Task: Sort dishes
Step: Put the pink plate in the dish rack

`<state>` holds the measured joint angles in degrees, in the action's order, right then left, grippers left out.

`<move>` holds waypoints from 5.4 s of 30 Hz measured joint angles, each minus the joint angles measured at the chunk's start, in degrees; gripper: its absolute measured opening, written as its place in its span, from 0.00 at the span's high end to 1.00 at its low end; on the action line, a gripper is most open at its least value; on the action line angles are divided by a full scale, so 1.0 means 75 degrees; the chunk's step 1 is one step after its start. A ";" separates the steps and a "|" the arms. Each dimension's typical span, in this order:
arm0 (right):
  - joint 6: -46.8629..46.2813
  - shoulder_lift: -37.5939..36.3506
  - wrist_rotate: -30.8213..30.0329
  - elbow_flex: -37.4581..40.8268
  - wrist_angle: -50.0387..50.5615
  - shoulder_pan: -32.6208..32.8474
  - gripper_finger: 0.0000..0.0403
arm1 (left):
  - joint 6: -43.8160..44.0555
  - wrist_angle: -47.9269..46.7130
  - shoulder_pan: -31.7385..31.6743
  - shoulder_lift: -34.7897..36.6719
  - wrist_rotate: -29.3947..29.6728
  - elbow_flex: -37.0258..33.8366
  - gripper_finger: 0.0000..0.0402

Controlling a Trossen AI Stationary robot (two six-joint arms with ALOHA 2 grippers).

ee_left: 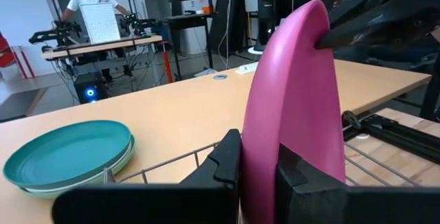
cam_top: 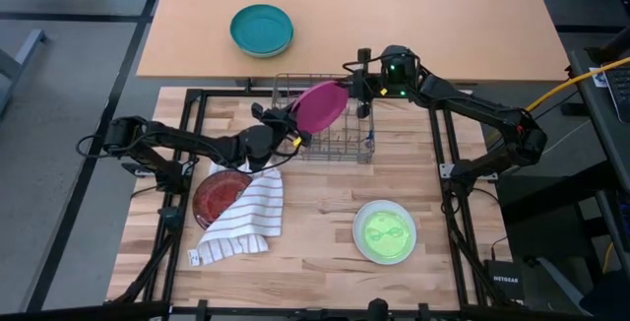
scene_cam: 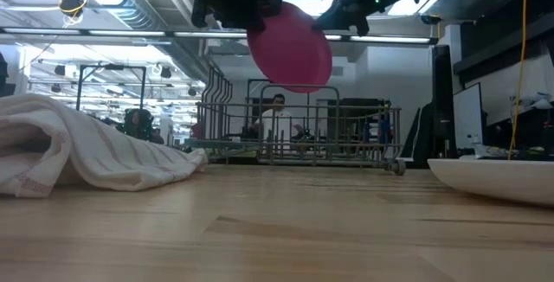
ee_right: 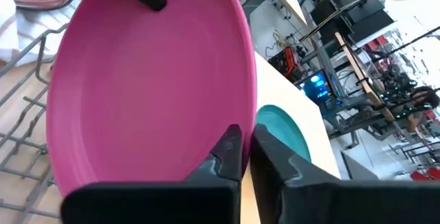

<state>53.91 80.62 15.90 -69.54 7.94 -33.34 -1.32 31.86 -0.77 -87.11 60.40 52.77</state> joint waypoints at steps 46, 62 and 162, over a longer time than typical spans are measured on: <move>0.5727 0.0783 0.1401 0.0015 -0.0473 0.0296 0.97 | -0.2427 0.0003 0.1372 0.0015 0.0176 0.0006 0.61; 0.7400 0.1437 0.1427 0.0012 -0.0706 0.0350 0.97 | -0.2541 0.0006 0.1407 0.0015 0.0731 0.0006 0.61; 0.8128 0.2570 0.3259 -0.0009 -0.1499 -0.0389 0.93 | -0.2195 0.0008 0.1282 0.0009 0.1355 0.0000 0.61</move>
<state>114.88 99.90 40.35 -69.60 -3.30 -36.26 -17.79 31.92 8.84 -87.05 70.57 52.77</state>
